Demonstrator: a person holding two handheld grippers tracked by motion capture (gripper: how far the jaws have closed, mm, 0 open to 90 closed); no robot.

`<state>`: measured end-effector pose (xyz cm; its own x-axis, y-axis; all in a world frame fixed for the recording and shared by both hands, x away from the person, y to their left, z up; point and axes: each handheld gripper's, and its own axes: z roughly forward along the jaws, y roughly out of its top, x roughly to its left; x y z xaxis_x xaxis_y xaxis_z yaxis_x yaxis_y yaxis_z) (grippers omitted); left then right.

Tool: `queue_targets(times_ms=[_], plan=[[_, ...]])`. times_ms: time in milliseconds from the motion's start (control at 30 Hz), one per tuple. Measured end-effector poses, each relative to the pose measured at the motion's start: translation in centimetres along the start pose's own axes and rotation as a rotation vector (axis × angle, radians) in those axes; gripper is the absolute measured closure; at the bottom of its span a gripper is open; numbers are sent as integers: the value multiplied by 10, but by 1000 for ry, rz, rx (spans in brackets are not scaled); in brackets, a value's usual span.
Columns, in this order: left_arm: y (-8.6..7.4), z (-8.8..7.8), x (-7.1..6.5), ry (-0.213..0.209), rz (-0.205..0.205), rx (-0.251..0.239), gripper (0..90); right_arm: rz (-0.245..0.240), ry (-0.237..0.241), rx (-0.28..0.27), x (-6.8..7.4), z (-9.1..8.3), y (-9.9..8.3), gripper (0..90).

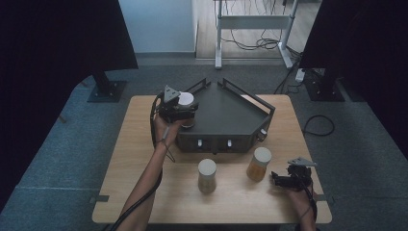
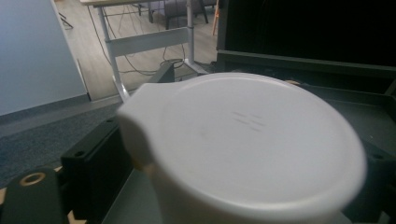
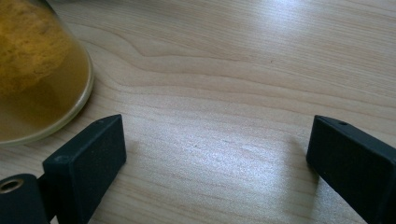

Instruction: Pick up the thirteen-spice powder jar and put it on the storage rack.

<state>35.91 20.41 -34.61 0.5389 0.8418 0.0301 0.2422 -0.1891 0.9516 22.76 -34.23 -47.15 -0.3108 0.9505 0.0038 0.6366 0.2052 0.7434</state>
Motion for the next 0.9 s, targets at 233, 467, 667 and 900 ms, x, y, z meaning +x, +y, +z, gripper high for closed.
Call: queue_targets(times_ms=[233,467,667,900], plan=[[1,1,1,-2,3,15,37,0,0,0,0,0,0,40],[1,-2,1,-4,8,15,34,0,0,0,0,0,0,40],[3,-6,1,-3,12,10,34,0,0,0,0,0,0,40],[5,-17,2,-1,17,-2,34,-1,0,0,0,0,0,40]])
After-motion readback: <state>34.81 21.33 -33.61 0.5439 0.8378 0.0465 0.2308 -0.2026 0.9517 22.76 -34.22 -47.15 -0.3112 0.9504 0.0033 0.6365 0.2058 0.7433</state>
